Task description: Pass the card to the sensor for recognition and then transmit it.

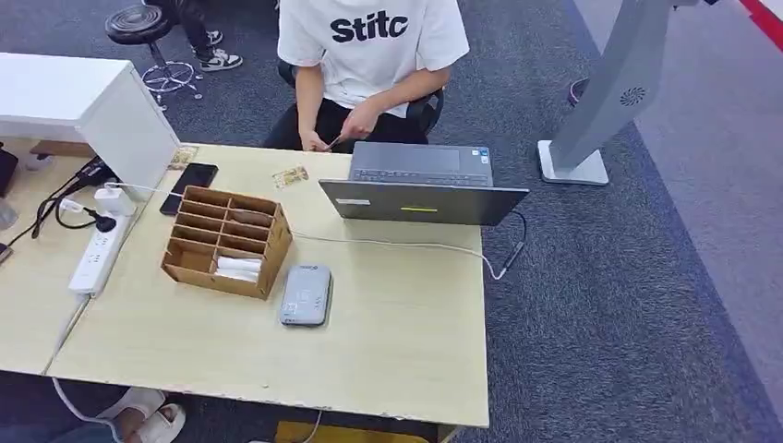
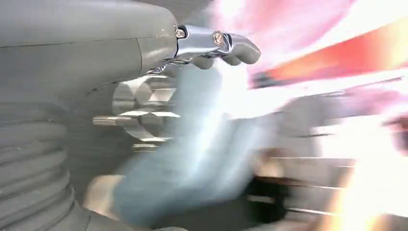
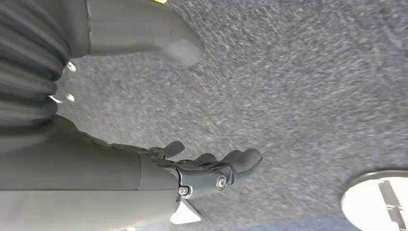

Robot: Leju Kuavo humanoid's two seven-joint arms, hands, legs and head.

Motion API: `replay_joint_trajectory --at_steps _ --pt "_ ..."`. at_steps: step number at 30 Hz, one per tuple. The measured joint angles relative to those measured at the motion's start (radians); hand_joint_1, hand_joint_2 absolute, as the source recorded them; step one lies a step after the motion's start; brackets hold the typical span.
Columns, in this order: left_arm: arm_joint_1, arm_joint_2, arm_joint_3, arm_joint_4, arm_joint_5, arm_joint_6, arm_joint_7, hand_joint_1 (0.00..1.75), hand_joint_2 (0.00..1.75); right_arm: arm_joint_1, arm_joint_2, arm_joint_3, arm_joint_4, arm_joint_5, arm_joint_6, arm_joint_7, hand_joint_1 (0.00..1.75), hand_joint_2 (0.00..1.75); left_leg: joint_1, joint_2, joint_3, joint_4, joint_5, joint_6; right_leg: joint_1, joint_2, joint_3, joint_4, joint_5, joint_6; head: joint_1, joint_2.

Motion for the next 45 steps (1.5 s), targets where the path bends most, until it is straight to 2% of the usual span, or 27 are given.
replay_joint_trajectory --at_steps 3,7,10,13,17,21,23,25,26,28,31,35,38,40,45 --pt "0.09 -0.019 -0.169 -0.231 0.058 0.044 -0.001 0.0 1.75 0.005 0.0 0.014 0.003 -0.011 0.0 0.013 0.0 1.75 -0.001 -0.003 -0.001 0.0 0.0 0.001 -0.001 -0.004 0.0 0.0 -0.001 0.001 -0.001 0.0" --pt "0.167 -0.033 -0.319 -0.469 0.044 0.076 0.0 0.0 1.75 0.005 0.001 0.031 0.003 -0.019 0.0 0.027 0.0 1.75 0.0 -0.002 0.0 0.0 0.0 0.001 0.0 -0.003 0.001 0.0 -0.001 0.002 0.0 0.0" --pt "0.219 -0.041 -0.453 -0.672 -0.008 0.059 0.0 0.0 1.75 0.007 0.003 0.05 0.005 -0.029 0.0 0.04 0.0 1.75 -0.001 -0.002 0.0 0.0 0.0 0.001 0.0 -0.003 0.001 0.0 -0.001 0.002 -0.001 0.0" --pt "0.241 -0.044 -0.575 -0.814 -0.13 0.043 0.0 0.0 1.75 0.006 0.01 0.063 0.005 -0.036 0.0 0.051 0.0 1.75 -0.001 -0.002 0.0 0.0 0.0 0.001 -0.001 -0.003 0.001 0.0 -0.001 0.002 -0.001 0.0" --pt "0.252 -0.043 -0.679 -0.921 -0.19 0.047 0.0 0.0 1.75 0.006 0.015 0.078 0.005 -0.036 0.0 0.054 0.0 1.75 -0.001 -0.002 0.001 0.0 0.0 0.001 -0.001 -0.002 0.002 0.0 -0.001 0.002 -0.001 0.0" --pt "0.258 -0.036 -0.72 -0.962 -0.206 0.056 0.0 0.0 1.75 0.004 0.018 0.089 0.005 -0.036 0.0 0.06 0.0 1.75 -0.001 -0.002 0.001 0.0 0.0 0.001 -0.001 -0.003 0.001 0.0 -0.001 0.002 -0.001 0.0" --pt "0.257 -0.018 -0.763 -0.969 -0.231 0.078 0.0 0.0 1.75 0.001 0.019 0.099 0.005 -0.036 0.0 0.067 0.0 1.75 -0.001 -0.003 0.001 0.0 0.0 0.001 -0.001 -0.003 0.001 0.0 -0.002 0.002 0.0 0.0" --pt "0.248 0.02 -0.813 -0.967 -0.271 0.128 0.001 0.0 1.75 -0.005 0.023 0.106 0.005 -0.038 0.0 0.074 0.0 1.75 -0.001 -0.002 0.001 0.0 0.0 0.001 -0.001 -0.002 0.001 0.0 -0.001 0.002 0.0 0.0" --pt "0.236 0.05 -0.841 -0.958 -0.283 0.159 0.001 0.0 1.75 -0.008 0.025 0.114 0.005 -0.039 0.0 0.082 0.0 1.75 -0.001 -0.002 0.001 0.0 0.0 0.001 -0.001 -0.003 0.001 0.0 -0.001 0.002 0.0 0.0" --pt "0.2 0.108 -0.887 -0.901 -0.279 0.179 0.006 0.0 1.75 -0.014 0.029 0.132 0.005 -0.039 0.0 0.093 0.0 1.75 -0.001 -0.003 0.001 0.0 0.001 0.0 -0.001 -0.003 0.002 0.0 -0.001 0.001 -0.001 0.0" --pt "0.144 0.173 -0.919 -0.821 -0.285 0.17 0.054 0.0 1.75 -0.023 0.034 0.152 0.005 -0.039 0.0 0.105 0.0 1.75 -0.001 -0.002 0.002 0.0 0.001 0.0 0.0 -0.003 0.002 0.0 0.0 0.0 -0.001 0.0" --pt "-0.012 0.295 -0.929 -0.646 -0.373 0.129 0.218 0.0 1.75 -0.035 0.04 0.193 0.005 -0.032 0.0 0.134 0.0 1.75 0.0 -0.003 0.002 0.0 0.003 -0.002 0.0 -0.004 0.001 0.001 0.001 -0.002 -0.002 0.0" --pt "-0.159 0.374 -0.952 -0.482 -0.463 0.089 0.298 0.0 1.75 -0.046 0.047 0.224 0.005 -0.029 0.0 0.153 0.0 1.75 0.0 -0.003 0.001 0.0 0.005 -0.002 0.0 -0.004 0.002 0.001 0.003 -0.002 0.0 0.0" --pt "-0.215 0.405 -0.967 -0.401 -0.485 0.083 0.31 0.0 1.75 -0.05 0.051 0.237 0.005 -0.026 0.0 0.155 0.0 1.75 0.0 0.0 0.002 0.0 0.006 -0.003 0.0 -0.001 0.001 0.001 0.004 -0.003 -0.002 0.0" --pt "-0.293 0.446 -0.992 -0.292 -0.506 0.081 0.318 0.0 1.75 -0.05 0.053 0.253 0.005 -0.027 0.0 0.159 0.0 1.75 0.0 0.001 0.001 0.0 0.005 -0.002 0.0 0.001 0.0 0.001 0.004 -0.003 -0.001 0.0"
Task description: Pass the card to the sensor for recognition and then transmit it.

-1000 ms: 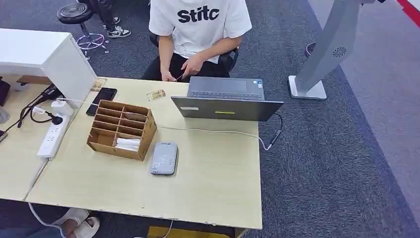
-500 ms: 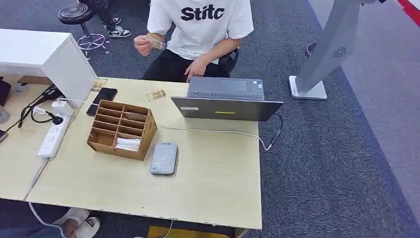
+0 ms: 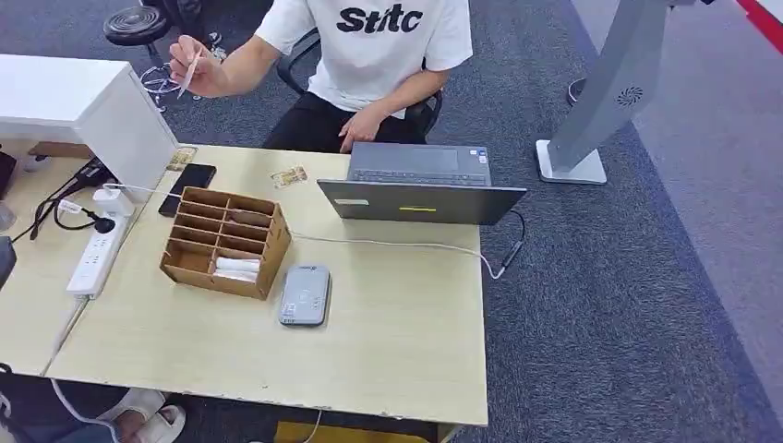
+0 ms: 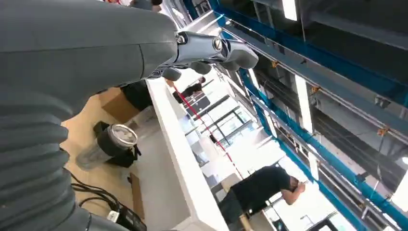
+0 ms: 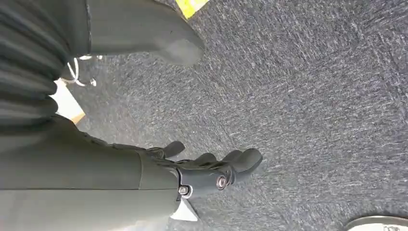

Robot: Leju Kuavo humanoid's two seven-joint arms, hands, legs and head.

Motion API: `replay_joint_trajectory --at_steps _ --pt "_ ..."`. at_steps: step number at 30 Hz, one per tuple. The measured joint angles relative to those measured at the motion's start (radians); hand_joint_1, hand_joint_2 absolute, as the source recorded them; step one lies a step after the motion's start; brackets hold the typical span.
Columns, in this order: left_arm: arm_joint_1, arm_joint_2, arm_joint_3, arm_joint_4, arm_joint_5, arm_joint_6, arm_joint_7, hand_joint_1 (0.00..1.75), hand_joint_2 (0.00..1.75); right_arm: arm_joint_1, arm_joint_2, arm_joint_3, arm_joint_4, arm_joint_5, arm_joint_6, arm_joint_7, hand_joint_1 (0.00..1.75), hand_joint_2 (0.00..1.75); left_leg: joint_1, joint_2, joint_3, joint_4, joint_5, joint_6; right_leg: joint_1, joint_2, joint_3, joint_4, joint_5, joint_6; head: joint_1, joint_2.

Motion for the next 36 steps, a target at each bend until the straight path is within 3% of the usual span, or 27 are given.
replay_joint_trajectory --at_steps 2,11,21,28,29,31,32,35,36 --pt "-0.037 0.006 -0.019 0.052 -0.047 -0.008 0.03 0.0 1.75 -0.001 0.003 0.013 0.0 -0.001 0.0 0.005 0.0 1.75 0.0 -0.001 -0.001 0.0 0.0 0.0 0.0 -0.001 0.0 0.0 0.0 0.0 0.0 0.0" --pt "-0.207 0.01 -0.116 0.244 -0.159 -0.018 0.064 0.0 1.75 -0.011 0.01 0.077 0.0 -0.012 0.0 0.035 0.0 1.75 0.0 0.0 -0.001 0.0 0.0 0.0 0.0 0.0 -0.001 0.0 0.001 0.0 0.001 0.0" --pt "-0.258 0.002 -0.215 0.315 -0.249 -0.059 0.123 0.0 1.75 -0.013 0.01 0.135 -0.002 -0.045 0.0 0.047 0.0 1.75 0.0 0.0 -0.002 0.0 0.0 0.0 0.0 0.0 -0.001 0.0 0.0 0.001 0.0 0.0" --pt "-0.272 -0.005 -0.249 0.338 -0.255 -0.07 0.132 0.0 1.75 -0.013 0.01 0.163 -0.002 -0.052 0.0 0.047 0.0 1.75 0.0 0.0 -0.002 0.0 0.0 0.0 0.0 0.0 -0.002 0.0 0.0 0.001 0.0 0.0" --pt "-0.272 -0.006 -0.251 0.339 -0.257 -0.072 0.132 0.12 1.75 -0.013 0.01 0.167 -0.002 -0.053 0.0 0.047 0.0 1.75 0.0 0.0 -0.002 0.0 0.0 0.0 0.0 0.001 -0.002 0.0 0.0 0.001 0.0 0.0" --pt "-0.273 -0.007 -0.26 0.339 -0.262 -0.08 0.132 1.48 1.75 -0.013 0.01 0.172 -0.003 -0.054 0.0 0.048 0.0 1.75 0.0 0.0 -0.002 0.0 0.0 0.0 0.0 0.001 -0.002 0.0 0.0 0.001 0.0 0.0" --pt "-0.273 -0.008 -0.269 0.341 -0.263 -0.081 0.132 1.62 1.75 -0.013 0.01 0.177 -0.003 -0.054 0.0 0.051 0.0 1.75 0.0 0.0 -0.002 0.0 0.0 0.0 0.0 0.001 -0.002 0.0 0.0 0.001 0.0 0.0" --pt "-0.272 -0.012 -0.283 0.343 -0.264 -0.085 0.132 1.66 1.75 -0.013 0.01 0.19 -0.003 -0.06 0.0 0.051 0.0 1.75 0.0 0.0 -0.002 0.0 0.0 0.0 0.0 0.001 -0.002 0.0 0.0 0.001 0.0 0.0" --pt "-0.272 -0.013 -0.287 0.345 -0.266 -0.088 0.132 1.75 1.75 -0.013 0.011 0.195 -0.003 -0.063 0.0 0.051 0.0 1.75 0.0 0.0 -0.002 0.0 0.0 0.0 0.0 0.001 -0.002 0.0 0.0 0.001 0.0 0.0"
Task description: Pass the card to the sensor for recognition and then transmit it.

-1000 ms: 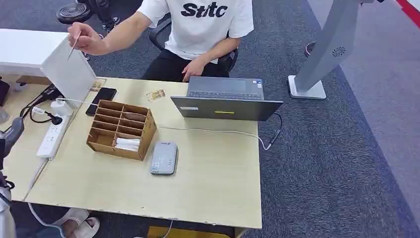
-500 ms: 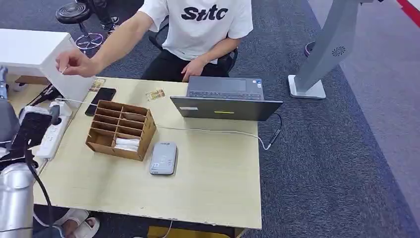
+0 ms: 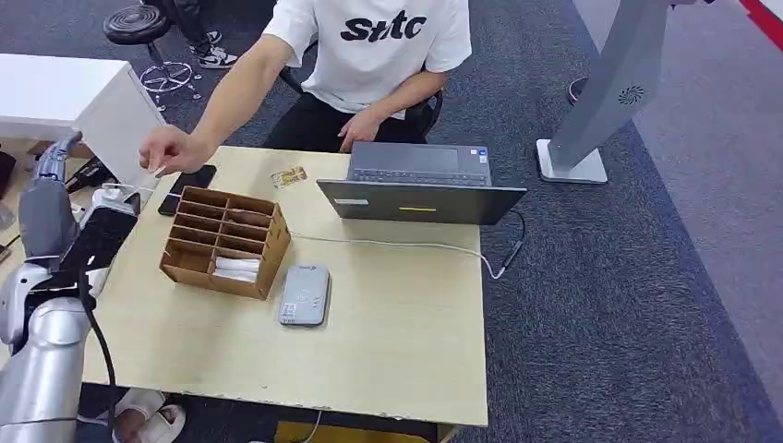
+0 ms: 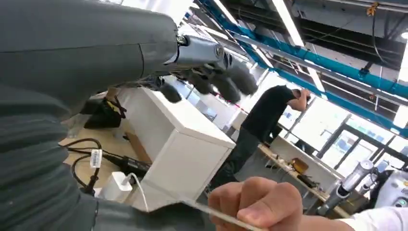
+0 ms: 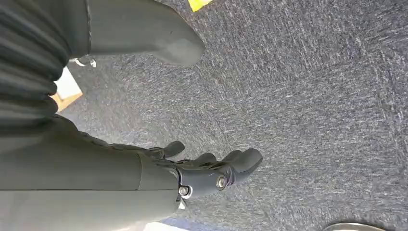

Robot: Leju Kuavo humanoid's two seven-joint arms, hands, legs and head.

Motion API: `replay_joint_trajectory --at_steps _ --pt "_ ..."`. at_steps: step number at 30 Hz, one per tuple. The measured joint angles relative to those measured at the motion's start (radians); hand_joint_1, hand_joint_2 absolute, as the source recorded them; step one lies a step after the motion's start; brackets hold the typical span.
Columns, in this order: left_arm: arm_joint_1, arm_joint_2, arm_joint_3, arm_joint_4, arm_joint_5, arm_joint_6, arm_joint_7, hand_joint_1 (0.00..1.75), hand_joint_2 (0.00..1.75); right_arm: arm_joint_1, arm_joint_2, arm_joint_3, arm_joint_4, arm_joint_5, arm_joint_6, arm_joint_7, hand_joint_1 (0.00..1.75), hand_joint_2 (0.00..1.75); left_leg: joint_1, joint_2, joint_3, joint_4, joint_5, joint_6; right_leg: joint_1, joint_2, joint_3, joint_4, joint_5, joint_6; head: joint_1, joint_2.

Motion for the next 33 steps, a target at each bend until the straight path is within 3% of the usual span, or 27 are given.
replay_joint_trajectory --at_steps 24,29,33 --pt "0.014 -0.003 -0.027 0.011 0.001 -0.013 0.0 1.75 1.75 0.0 0.006 0.043 0.0 -0.02 0.0 0.003 0.0 1.75 0.0 0.0 0.0 0.0 0.0 0.0 0.0 0.0 0.0 0.0 0.0 0.0 0.0 0.0" --pt "0.013 -0.005 -0.06 0.013 -0.103 -0.01 0.035 1.75 1.75 0.0 0.006 0.057 -0.004 -0.022 0.0 0.015 0.0 1.75 0.0 0.0 0.0 0.0 0.0 0.0 0.0 0.0 0.0 0.0 0.0 0.0 0.0 0.0" --pt "0.013 -0.035 -0.116 0.03 -0.171 -0.021 0.054 1.75 1.75 0.0 0.008 0.076 -0.013 -0.029 0.0 0.016 0.0 1.75 0.0 0.0 0.0 0.0 0.0 0.0 0.0 0.0 0.0 0.0 0.0 0.0 0.0 0.0"
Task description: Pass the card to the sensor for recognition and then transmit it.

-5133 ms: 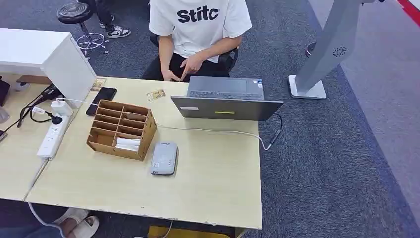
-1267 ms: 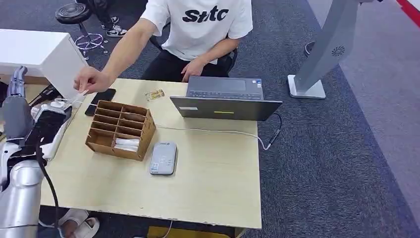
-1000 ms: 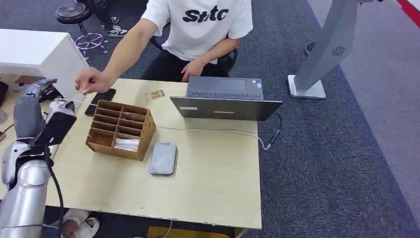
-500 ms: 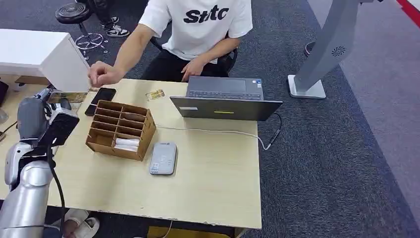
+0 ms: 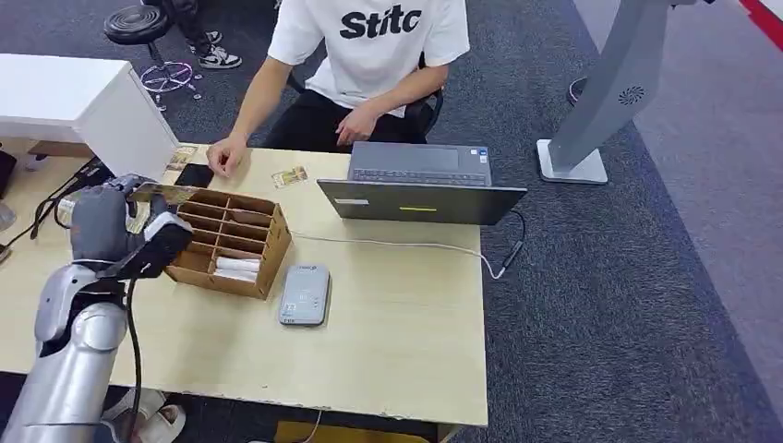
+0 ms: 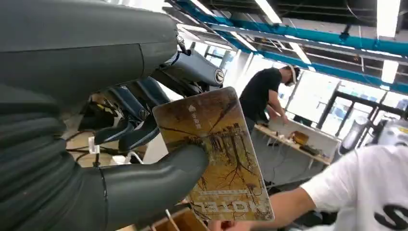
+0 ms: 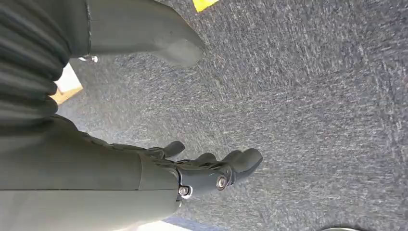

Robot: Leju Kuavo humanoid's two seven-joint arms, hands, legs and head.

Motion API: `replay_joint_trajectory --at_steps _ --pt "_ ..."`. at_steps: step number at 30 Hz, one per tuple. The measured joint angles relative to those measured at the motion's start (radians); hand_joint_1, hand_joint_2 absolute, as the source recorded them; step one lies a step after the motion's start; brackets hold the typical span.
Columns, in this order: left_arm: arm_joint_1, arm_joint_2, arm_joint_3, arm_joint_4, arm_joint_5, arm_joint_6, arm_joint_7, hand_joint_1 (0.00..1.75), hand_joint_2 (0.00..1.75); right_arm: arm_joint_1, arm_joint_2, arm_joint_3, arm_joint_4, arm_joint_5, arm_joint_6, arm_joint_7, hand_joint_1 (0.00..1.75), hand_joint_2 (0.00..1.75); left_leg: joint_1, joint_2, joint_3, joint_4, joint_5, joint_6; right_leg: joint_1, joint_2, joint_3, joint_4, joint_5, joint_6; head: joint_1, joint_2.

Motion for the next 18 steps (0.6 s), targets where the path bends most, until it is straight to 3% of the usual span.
replay_joint_trajectory --at_steps 18 --pt "0.002 -0.114 -0.145 0.122 -0.086 0.0 0.02 1.75 1.75 0.0 0.006 0.048 -0.013 -0.007 0.0 0.006 0.0 1.75 0.0 0.0 0.0 0.0 0.0 0.0 0.0 0.0 0.0 0.0 0.0 0.0 0.0 0.0"
